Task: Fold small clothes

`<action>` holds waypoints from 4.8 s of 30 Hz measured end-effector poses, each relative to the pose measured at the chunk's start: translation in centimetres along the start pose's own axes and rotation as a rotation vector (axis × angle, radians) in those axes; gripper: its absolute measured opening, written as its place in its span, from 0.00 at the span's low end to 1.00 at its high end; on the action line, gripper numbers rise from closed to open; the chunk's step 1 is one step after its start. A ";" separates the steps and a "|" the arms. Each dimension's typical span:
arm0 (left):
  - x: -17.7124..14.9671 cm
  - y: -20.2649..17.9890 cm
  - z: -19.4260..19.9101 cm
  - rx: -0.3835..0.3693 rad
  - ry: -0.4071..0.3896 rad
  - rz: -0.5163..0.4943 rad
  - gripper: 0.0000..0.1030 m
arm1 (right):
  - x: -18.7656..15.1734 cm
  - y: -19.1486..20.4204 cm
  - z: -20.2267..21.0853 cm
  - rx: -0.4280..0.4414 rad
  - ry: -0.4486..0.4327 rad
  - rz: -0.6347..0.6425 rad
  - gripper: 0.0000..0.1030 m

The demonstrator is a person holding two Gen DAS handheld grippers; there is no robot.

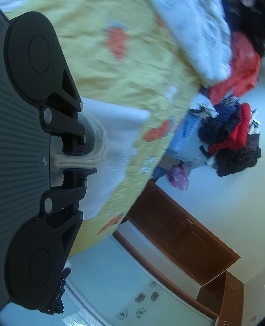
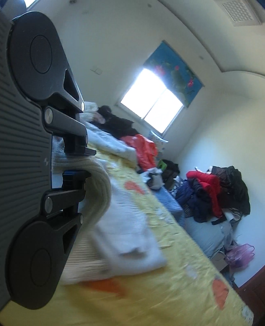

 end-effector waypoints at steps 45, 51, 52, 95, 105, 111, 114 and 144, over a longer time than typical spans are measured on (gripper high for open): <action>-7.2 7.9 -11.8 0.181 -0.127 0.497 0.22 | -3.4 -10.2 -9.7 -0.377 -0.127 -0.295 0.23; -7.1 3.3 -5.8 0.079 -0.127 0.315 0.18 | -3.5 -5.7 -6.0 -0.301 -0.167 -0.151 0.17; -7.7 2.9 -4.5 0.071 -0.120 0.298 0.19 | -3.6 -5.0 -4.6 -0.272 -0.162 -0.135 0.17; -4.9 3.9 -15.4 0.509 0.083 -0.288 0.18 | 0.8 -8.5 -13.7 -0.657 0.093 0.374 0.21; -6.4 -5.1 -12.0 0.540 -0.115 -0.536 0.79 | -0.6 -0.3 -11.8 -0.608 -0.090 0.447 0.68; -9.1 -2.6 -19.8 0.598 0.127 -0.556 0.79 | -3.8 -0.1 -19.5 -0.718 0.083 0.638 0.67; -8.3 -0.9 -18.8 0.532 0.115 -0.452 0.84 | -3.6 -3.6 -19.4 -0.747 0.102 0.576 0.70; -8.4 -0.7 -18.5 0.516 0.106 -0.435 0.86 | -9.2 3.7 -21.7 -0.611 0.132 0.636 0.79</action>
Point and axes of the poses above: each gripper's, at about its wrist camera, not at the fingertips, and z roughly against the way its jaws point, y to its left, x to its top, the point moved 2 cm from there along -z, roughly the way its jaws point, and after that the axes turned 6 degrees about -x, right-handed, at the moved point
